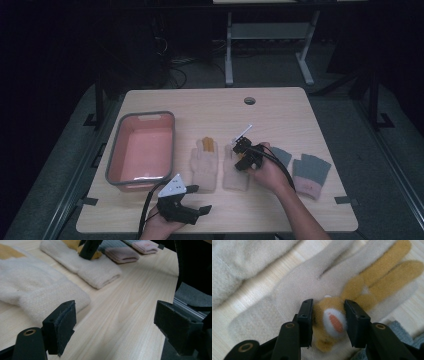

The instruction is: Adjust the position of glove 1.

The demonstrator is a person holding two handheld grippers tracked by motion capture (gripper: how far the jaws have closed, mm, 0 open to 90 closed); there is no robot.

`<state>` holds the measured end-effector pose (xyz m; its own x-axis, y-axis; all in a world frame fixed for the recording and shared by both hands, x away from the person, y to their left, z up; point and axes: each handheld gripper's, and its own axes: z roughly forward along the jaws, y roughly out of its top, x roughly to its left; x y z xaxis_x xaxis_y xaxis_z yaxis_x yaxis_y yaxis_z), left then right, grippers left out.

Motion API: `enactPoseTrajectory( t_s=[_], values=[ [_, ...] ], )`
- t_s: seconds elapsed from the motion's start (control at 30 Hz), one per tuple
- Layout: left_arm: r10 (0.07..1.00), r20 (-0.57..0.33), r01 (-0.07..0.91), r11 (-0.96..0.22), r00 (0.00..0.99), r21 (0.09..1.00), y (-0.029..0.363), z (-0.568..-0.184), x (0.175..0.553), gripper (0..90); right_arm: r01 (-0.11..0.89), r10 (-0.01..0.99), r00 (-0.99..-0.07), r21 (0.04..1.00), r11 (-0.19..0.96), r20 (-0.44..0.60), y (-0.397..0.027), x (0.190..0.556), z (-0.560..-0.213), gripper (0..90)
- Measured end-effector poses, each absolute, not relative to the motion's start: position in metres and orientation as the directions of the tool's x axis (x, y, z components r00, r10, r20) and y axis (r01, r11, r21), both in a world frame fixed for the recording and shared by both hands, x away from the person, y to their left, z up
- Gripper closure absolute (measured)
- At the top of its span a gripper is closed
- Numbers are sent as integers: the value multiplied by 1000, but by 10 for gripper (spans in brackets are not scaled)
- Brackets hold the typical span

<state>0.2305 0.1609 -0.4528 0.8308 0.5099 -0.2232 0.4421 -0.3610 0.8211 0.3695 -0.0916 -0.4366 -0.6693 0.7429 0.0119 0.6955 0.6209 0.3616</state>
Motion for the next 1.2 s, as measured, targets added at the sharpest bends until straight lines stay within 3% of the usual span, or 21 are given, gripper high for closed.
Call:
enactPoseTrajectory(
  t_s=[0.23,0.73,1.2],
  values=[
    [510,-223,443,-363,830,819,160,-453,230,179,689,742,-670,377,619,7,-93,368,-436,625],
    [519,-205,430,-362,830,827,164,-451,231,179,720,752,-649,412,558,116,-108,369,-424,658],
    [522,-198,425,-361,830,830,164,-451,230,179,681,730,-676,458,571,96,-111,364,-390,674]
  ],
)
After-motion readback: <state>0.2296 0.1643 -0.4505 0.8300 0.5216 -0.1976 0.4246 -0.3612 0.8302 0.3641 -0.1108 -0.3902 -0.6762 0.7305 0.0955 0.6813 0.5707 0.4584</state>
